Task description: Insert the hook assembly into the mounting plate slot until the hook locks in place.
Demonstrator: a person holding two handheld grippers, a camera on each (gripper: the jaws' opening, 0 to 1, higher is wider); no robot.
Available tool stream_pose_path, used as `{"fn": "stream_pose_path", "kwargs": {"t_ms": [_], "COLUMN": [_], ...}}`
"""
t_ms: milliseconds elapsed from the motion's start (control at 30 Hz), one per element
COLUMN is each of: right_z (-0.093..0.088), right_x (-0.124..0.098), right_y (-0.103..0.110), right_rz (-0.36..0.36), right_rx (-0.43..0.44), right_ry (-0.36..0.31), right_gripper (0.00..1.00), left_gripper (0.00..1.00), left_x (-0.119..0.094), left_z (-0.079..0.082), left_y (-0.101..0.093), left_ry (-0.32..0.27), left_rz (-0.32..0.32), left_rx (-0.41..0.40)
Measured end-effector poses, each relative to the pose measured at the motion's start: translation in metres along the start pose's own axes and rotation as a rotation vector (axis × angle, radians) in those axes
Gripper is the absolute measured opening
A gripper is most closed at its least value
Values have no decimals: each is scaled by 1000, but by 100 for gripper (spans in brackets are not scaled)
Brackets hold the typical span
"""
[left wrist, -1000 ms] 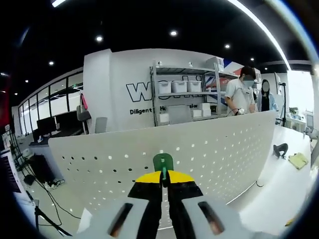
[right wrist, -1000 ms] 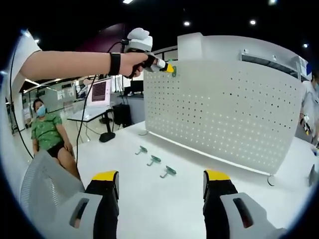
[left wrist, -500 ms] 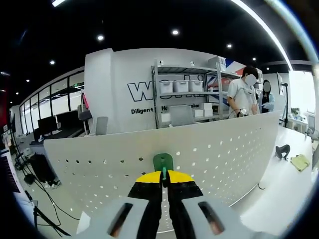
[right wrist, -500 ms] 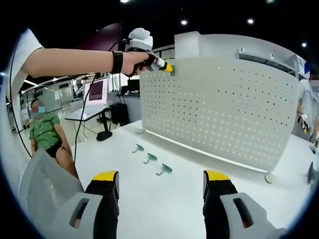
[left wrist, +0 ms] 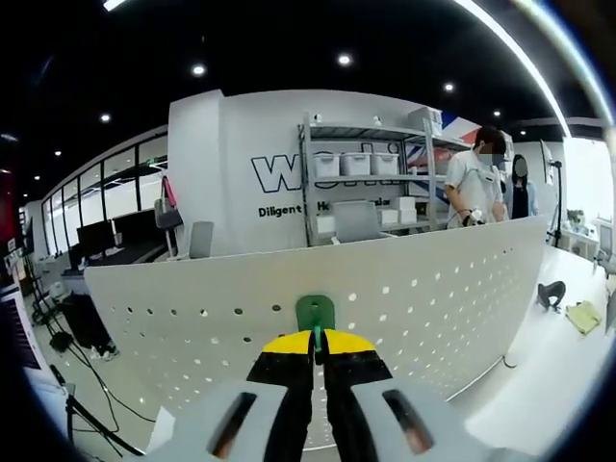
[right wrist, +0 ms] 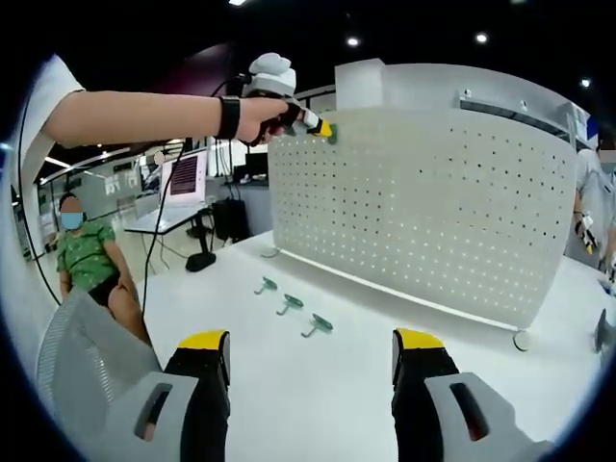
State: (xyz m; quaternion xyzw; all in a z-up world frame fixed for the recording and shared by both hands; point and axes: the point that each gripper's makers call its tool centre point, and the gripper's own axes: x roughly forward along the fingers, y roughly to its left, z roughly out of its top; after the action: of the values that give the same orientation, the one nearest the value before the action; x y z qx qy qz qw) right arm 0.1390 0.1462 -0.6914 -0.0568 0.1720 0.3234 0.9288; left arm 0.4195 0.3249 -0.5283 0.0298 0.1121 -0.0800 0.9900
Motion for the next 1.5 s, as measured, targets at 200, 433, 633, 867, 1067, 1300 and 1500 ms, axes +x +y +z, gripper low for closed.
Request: {"fn": "stream_pose_path", "kwargs": {"t_ms": [200,433,633,867,1067,1300,1500], "right_z": [-1,0,1,0,1,1,1], "right_x": [1,3,3,1,3,3,3], "right_y": [2,4,5,3,6,6,6], "right_rz": [5,12,15,9,17,19,20], "right_rx": [3,4,2,9,5,-1,-2], "right_ry": [0,-5,-7,-10,-8,-4,-5], "right_gripper": [69,69,68,68,68,68,68], "left_gripper": [2,3,3,4,5,6,9], "left_x": [1,3,4,3,1,1,-1], "left_z": [0,1,-1,-1,2,3,2], "left_y": [0,0,1,0,-3,-5,-6], "left_ry": [23,32,43,42,25,18,23], "left_rz": [26,45,42,21,7,-16,-24], "left_rx": [-16,-92,-81,-74,-61,-49,-42]}}
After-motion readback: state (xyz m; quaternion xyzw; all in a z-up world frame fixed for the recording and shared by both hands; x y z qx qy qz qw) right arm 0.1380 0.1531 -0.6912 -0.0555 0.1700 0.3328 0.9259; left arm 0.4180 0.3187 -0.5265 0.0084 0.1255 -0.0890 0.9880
